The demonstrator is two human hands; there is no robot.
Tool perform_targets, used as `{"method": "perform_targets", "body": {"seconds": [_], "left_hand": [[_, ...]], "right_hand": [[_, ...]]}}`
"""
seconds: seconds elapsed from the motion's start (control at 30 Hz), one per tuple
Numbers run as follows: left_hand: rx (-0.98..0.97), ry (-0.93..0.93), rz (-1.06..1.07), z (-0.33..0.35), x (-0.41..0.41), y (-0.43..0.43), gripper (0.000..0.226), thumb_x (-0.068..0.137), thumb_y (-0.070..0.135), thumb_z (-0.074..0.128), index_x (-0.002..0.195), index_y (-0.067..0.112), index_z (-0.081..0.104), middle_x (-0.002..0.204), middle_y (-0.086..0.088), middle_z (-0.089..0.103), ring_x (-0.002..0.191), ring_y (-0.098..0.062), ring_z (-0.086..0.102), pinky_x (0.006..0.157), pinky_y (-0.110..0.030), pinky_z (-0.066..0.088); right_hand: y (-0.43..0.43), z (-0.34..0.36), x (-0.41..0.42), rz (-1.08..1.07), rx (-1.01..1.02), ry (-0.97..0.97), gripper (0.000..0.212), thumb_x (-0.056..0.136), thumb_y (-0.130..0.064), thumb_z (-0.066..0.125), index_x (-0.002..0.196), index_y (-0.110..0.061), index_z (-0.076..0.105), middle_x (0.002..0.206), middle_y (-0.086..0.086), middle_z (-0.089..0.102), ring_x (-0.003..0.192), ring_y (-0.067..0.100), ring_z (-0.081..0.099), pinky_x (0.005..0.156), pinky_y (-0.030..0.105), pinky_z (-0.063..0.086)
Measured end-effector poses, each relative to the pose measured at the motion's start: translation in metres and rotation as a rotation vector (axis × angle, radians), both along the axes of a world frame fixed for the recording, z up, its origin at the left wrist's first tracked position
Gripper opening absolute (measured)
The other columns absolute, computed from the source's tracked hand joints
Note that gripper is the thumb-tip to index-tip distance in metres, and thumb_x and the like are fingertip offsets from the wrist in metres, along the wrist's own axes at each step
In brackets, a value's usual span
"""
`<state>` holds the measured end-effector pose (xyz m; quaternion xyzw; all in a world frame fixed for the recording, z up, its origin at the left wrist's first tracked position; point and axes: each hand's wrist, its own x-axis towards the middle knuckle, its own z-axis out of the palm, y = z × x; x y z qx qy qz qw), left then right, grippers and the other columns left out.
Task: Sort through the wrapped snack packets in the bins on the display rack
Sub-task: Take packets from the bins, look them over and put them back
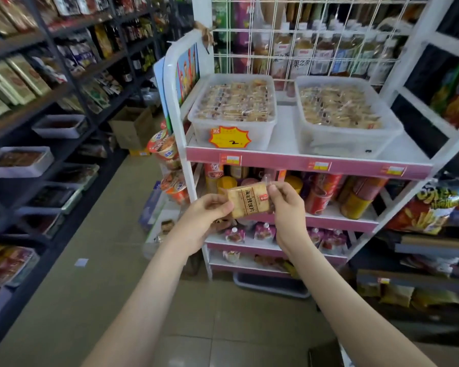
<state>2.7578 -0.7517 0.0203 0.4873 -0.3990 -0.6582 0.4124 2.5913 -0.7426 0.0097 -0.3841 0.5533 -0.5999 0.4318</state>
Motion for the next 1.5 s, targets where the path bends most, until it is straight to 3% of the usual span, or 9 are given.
{"method": "perform_targets", "body": {"seconds": [0.37, 0.47, 0.6, 0.83, 0.93, 1.07, 1.2, 1.33, 1.5], "left_hand": [[-0.157, -0.206, -0.09, -0.014, 0.027, 0.006, 0.007, 0.092, -0.005, 0.055, 0.091, 0.002, 0.057, 0.091, -0.011, 0.065, 0.08, -0.019, 0.07, 0.075, -0.034, 0.059], [-0.275, -0.368, -0.118, -0.008, 0.026, 0.006, 0.007, 0.093, -0.003, 0.055, 0.089, 0.002, 0.052, 0.085, -0.011, 0.063, 0.072, -0.017, 0.068, 0.076, -0.039, 0.06], [-0.312, -0.397, -0.117, -0.003, 0.024, 0.008, 0.019, 0.093, -0.005, 0.053, 0.08, 0.007, 0.046, 0.076, -0.013, 0.059, 0.065, -0.016, 0.064, 0.068, -0.038, 0.06], [-0.292, -0.39, -0.096, -0.005, 0.035, 0.016, 0.012, 0.093, -0.005, 0.054, 0.086, 0.003, 0.048, 0.077, -0.012, 0.057, 0.064, -0.015, 0.062, 0.067, -0.036, 0.059], [-0.251, -0.349, -0.06, -0.002, 0.035, 0.018, 0.007, 0.094, -0.002, 0.055, 0.091, 0.004, 0.053, 0.086, -0.015, 0.06, 0.073, -0.017, 0.065, 0.069, -0.033, 0.059], [-0.226, -0.386, 0.004, 0.003, 0.026, 0.021, 0.037, 0.097, 0.02, 0.055, 0.134, 0.022, 0.05, 0.118, 0.007, 0.061, 0.113, -0.013, 0.06, 0.099, -0.04, 0.05], [-0.165, -0.163, -0.059, 0.019, 0.005, 0.034, 0.052, 0.076, 0.052, 0.066, 0.121, 0.03, 0.054, 0.125, 0.007, 0.06, 0.123, -0.017, 0.054, 0.107, -0.041, 0.042], [-0.092, 0.206, -0.136, 0.024, 0.001, 0.033, 0.079, 0.067, 0.052, 0.078, 0.13, 0.013, 0.05, 0.122, -0.006, 0.062, 0.117, -0.022, 0.059, 0.099, -0.036, 0.047], [-0.087, 0.394, -0.037, 0.032, 0.001, 0.025, 0.039, 0.079, 0.024, 0.063, 0.115, 0.009, 0.062, 0.105, -0.011, 0.07, 0.097, -0.024, 0.068, 0.083, -0.036, 0.057]], "right_hand": [[0.015, -0.013, 0.015, -0.035, 0.046, -0.062, 0.02, 0.099, -0.012, 0.048, 0.088, -0.014, 0.065, 0.083, 0.002, 0.068, 0.07, 0.007, 0.064, 0.057, 0.018, 0.049], [0.012, -0.014, 0.014, -0.076, 0.061, -0.027, 0.021, 0.099, -0.012, 0.05, 0.086, -0.015, 0.066, 0.087, 0.006, 0.069, 0.076, 0.014, 0.066, 0.061, 0.025, 0.053], [0.009, -0.017, 0.013, -0.082, 0.093, -0.007, 0.019, 0.098, -0.013, 0.051, 0.088, -0.015, 0.067, 0.093, 0.011, 0.07, 0.082, 0.022, 0.067, 0.07, 0.037, 0.058], [0.014, -0.015, 0.016, -0.017, 0.099, 0.014, 0.016, 0.097, -0.012, 0.052, 0.092, -0.011, 0.068, 0.095, 0.01, 0.071, 0.093, 0.026, 0.068, 0.076, 0.034, 0.058], [0.013, -0.012, 0.018, -0.01, 0.101, -0.032, 0.017, 0.097, -0.015, 0.053, 0.091, -0.009, 0.067, 0.099, 0.015, 0.07, 0.097, 0.03, 0.067, 0.083, 0.041, 0.057], [0.014, 0.004, 0.026, -0.107, 0.02, 0.031, 0.019, 0.099, -0.016, 0.048, 0.086, -0.012, 0.061, 0.088, 0.006, 0.063, 0.084, 0.016, 0.058, 0.071, 0.024, 0.049], [0.03, 0.022, 0.042, -0.022, -0.186, 0.183, 0.019, 0.098, -0.011, 0.049, 0.083, -0.017, 0.058, 0.077, -0.001, 0.059, 0.071, 0.005, 0.055, 0.064, 0.015, 0.046], [0.041, 0.026, 0.049, 0.242, -0.488, 0.365, 0.017, 0.097, -0.021, 0.046, 0.086, -0.024, 0.058, 0.082, -0.006, 0.056, 0.078, 0.013, 0.054, 0.071, 0.026, 0.046], [0.027, 0.029, 0.033, 0.133, -0.537, 0.532, 0.025, 0.09, -0.01, 0.054, 0.113, -0.015, 0.061, 0.109, -0.005, 0.055, 0.108, 0.009, 0.05, 0.091, 0.022, 0.041]]}}
